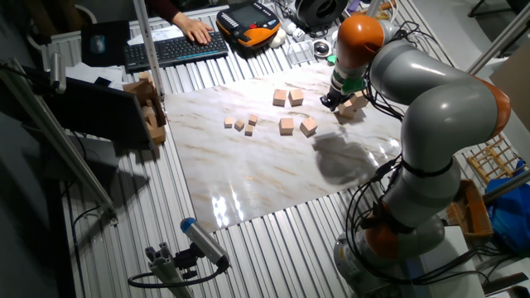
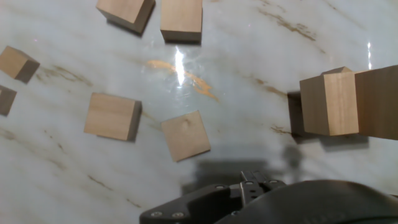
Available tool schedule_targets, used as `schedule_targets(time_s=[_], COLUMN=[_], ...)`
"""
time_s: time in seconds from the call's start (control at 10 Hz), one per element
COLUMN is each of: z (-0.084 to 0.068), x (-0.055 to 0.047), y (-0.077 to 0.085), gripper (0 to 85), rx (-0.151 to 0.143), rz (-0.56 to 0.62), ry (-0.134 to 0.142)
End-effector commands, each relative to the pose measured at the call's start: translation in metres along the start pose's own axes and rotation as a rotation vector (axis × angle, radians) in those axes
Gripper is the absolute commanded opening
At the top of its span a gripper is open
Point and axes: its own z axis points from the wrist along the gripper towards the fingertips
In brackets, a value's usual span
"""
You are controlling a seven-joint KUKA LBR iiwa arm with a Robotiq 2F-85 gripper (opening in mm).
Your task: Stack the blocks into a cross shape
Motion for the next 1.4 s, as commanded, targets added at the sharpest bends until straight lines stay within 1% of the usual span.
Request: schedule_targets(time_s=[0.0,0.5,0.8,1.3], z=[0.0002,0.0001,-0.0001,0.0001], x=[-0.0002,0.0,0.0002,0.0], y=[-0.0001,0.0,-0.0001,-0.0006], gripper=[0.0,0.0,0.0,0.0], rx=[-0.002,-0.005,-0.016,-0.015], rz=[0.0,-0.003,0.002,0.002], ry=[0.0,0.0,0.002,0.003])
